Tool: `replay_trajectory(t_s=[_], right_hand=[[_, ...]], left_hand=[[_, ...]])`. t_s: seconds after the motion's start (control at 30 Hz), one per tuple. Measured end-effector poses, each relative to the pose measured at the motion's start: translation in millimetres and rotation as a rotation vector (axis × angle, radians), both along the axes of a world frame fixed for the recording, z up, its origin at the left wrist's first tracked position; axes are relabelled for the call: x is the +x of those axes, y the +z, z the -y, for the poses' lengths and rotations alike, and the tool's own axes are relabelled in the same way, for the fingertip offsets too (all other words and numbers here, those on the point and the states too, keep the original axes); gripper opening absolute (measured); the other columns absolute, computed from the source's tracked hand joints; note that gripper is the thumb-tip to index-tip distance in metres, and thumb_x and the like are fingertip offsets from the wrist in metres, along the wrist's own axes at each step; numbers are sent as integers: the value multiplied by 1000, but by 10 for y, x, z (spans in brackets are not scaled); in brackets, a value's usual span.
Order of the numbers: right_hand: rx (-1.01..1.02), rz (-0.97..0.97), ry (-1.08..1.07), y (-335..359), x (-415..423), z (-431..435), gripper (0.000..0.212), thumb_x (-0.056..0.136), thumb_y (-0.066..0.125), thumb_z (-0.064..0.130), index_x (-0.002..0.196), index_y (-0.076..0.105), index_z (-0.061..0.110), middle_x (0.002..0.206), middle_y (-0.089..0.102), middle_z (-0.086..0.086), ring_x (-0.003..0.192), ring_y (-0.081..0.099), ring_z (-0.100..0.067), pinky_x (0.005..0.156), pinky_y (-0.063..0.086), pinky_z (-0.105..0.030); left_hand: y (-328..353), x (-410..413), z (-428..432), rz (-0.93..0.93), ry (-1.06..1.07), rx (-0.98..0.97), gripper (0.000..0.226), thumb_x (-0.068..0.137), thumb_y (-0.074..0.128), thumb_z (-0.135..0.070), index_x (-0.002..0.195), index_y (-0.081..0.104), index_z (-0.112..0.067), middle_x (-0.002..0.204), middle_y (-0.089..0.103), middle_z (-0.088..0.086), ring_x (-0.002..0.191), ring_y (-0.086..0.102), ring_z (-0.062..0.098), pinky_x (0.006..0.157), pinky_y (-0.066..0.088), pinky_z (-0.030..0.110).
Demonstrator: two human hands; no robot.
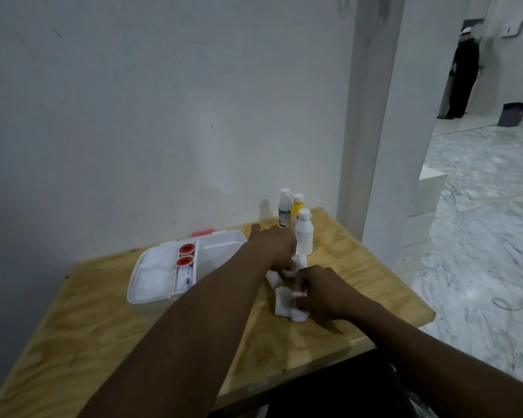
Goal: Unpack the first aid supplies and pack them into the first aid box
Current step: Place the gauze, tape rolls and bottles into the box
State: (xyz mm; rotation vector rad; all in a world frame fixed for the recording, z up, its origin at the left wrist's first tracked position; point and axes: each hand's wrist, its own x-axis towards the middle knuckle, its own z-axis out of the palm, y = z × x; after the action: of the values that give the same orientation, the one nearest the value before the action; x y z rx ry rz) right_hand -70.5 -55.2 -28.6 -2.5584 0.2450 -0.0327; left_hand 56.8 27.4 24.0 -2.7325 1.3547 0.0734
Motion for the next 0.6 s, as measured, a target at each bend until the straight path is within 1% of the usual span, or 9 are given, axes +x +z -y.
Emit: replay_trajectory(t_s=[0.07, 0.1, 0.2, 0.27, 0.33, 0.4, 0.47, 0.53, 0.6], right_hand=[[35, -11, -10, 95, -6, 99, 22, 79, 72, 20, 72, 54, 29, 74, 57, 10, 68, 56, -9, 53, 38, -16], [79, -7, -33, 153, -7, 151, 19, 79, 74, 18, 75, 57, 26, 74, 60, 8, 64, 58, -9, 51, 39, -16], [265, 65, -97, 388, 1, 260, 13, 81, 76, 14, 87, 64, 12, 69, 70, -7, 52, 63, -14, 42, 46, -25], [367, 118, -125, 570, 33, 274, 14, 81, 76, 10, 91, 66, 7, 72, 71, -14, 56, 65, -18, 45, 50, -30], [440, 158, -137, 744, 92, 239, 12, 83, 73, 4, 93, 68, 3, 76, 71, -17, 61, 65, -20, 49, 54, -32], [477, 192, -121, 890, 173, 140, 10, 83, 69, -1, 92, 69, 0, 76, 70, -17, 62, 65, -19, 52, 56, -33], [510, 218, -82, 999, 264, -30, 9, 83, 66, -4, 91, 69, -2, 74, 70, -14, 63, 65, -19, 54, 57, -32], [538, 220, -31, 1068, 366, -261, 10, 84, 65, -5, 92, 70, -2, 74, 70, -13, 64, 64, -18, 55, 57, -29], [552, 199, 27, 1092, 482, -525, 11, 85, 65, -4, 94, 70, -2, 75, 69, -13, 66, 65, -19, 57, 57, -31]], left_hand=[[116, 46, -54, -73, 1, -141, 23, 82, 71, -33, 102, 65, -23, 103, 64, -3, 100, 57, 20, 86, 37, 39], [192, 80, -98, -129, 7, -232, 20, 82, 72, -30, 99, 67, -22, 100, 63, -3, 98, 59, 21, 82, 41, 35], [470, 181, -303, -282, 50, -477, 17, 78, 76, -18, 94, 75, -17, 87, 65, -3, 87, 64, 18, 73, 45, 25], [639, 250, -480, -346, 107, -579, 14, 78, 76, -13, 92, 77, -15, 79, 70, -1, 76, 68, 15, 66, 48, 21], [770, 332, -673, -386, 166, -641, 12, 81, 73, -10, 92, 77, -13, 78, 75, 5, 71, 72, 16, 59, 48, 16], [873, 416, -899, -413, 236, -691, 16, 84, 66, -5, 96, 76, -8, 87, 77, 10, 77, 75, 19, 61, 49, 19], [957, 464, -1166, -455, 306, -710, 19, 86, 62, -2, 100, 74, -4, 95, 76, 13, 86, 75, 23, 68, 50, 27], [1004, 497, -1455, -491, 372, -722, 19, 88, 62, -2, 104, 71, -9, 97, 75, 12, 87, 74, 22, 73, 50, 33], [1002, 542, -1742, -512, 436, -733, 20, 90, 64, -4, 103, 68, -18, 95, 75, 10, 83, 73, 19, 76, 50, 34]])
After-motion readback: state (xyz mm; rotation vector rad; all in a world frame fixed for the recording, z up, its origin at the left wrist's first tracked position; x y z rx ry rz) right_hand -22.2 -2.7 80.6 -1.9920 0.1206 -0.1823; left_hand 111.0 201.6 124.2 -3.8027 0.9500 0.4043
